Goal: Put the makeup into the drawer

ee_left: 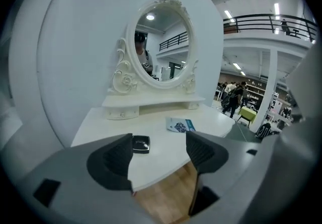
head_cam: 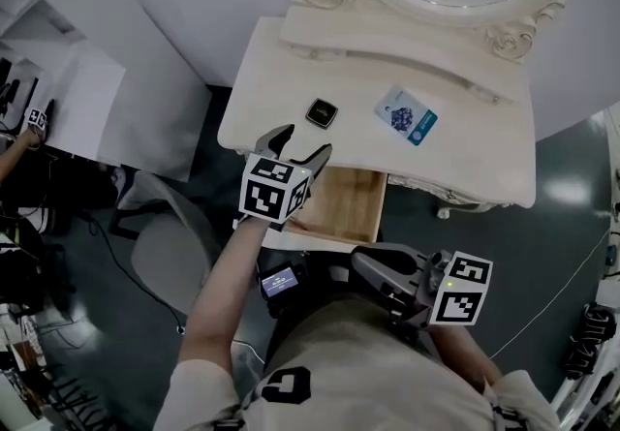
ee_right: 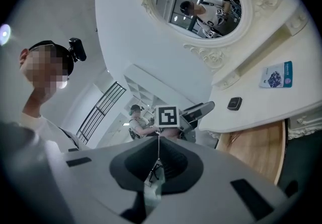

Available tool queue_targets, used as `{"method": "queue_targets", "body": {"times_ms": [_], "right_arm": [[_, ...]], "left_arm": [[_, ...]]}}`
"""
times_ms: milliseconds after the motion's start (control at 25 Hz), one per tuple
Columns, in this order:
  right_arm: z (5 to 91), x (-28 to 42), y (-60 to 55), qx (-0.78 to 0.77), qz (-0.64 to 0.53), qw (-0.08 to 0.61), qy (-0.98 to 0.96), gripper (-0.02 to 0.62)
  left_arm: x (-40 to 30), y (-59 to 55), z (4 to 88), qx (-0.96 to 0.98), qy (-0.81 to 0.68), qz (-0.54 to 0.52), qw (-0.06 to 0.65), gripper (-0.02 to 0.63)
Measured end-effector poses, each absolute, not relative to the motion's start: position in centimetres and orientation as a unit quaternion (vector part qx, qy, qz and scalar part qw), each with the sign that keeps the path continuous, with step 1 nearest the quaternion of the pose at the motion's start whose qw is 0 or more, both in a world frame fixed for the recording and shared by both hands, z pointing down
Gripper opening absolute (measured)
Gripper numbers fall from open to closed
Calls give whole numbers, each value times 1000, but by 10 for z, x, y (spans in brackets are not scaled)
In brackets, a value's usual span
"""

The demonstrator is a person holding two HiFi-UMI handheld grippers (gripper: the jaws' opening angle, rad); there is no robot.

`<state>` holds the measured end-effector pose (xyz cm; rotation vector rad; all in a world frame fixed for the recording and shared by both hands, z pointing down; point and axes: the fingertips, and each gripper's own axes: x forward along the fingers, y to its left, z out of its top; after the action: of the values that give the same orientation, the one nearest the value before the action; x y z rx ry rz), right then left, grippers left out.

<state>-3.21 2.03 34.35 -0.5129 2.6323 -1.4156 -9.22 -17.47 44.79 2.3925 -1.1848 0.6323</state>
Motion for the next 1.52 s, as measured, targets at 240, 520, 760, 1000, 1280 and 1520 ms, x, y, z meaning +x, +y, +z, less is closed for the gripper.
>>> {"method": "queue_targets", "body": {"times_ms": [240,520,760,1000,1280,1520], "right_arm": [[353,-15,0,-156,-481,55,861,28],[367,0,-11,-156,-496,51,853,28],[377,22,-18,-181,-499,48,846,28],[384,37,-25,-194,-511,49,836,28],[385,34,-21,-188,-506,37,841,28],[384,28,-16,-190,-506,32,841,28]], "left_arm": [[-82,-223,505,822,-435,287,231,369],[-77,-260,561,788,-437,351,255,374],[-80,-281,593,770,-447,373,262,374],[-76,-289,608,768,-443,380,264,373],[-73,-293,608,775,-446,367,256,373],[-76,-291,608,782,-450,353,247,371]]}}
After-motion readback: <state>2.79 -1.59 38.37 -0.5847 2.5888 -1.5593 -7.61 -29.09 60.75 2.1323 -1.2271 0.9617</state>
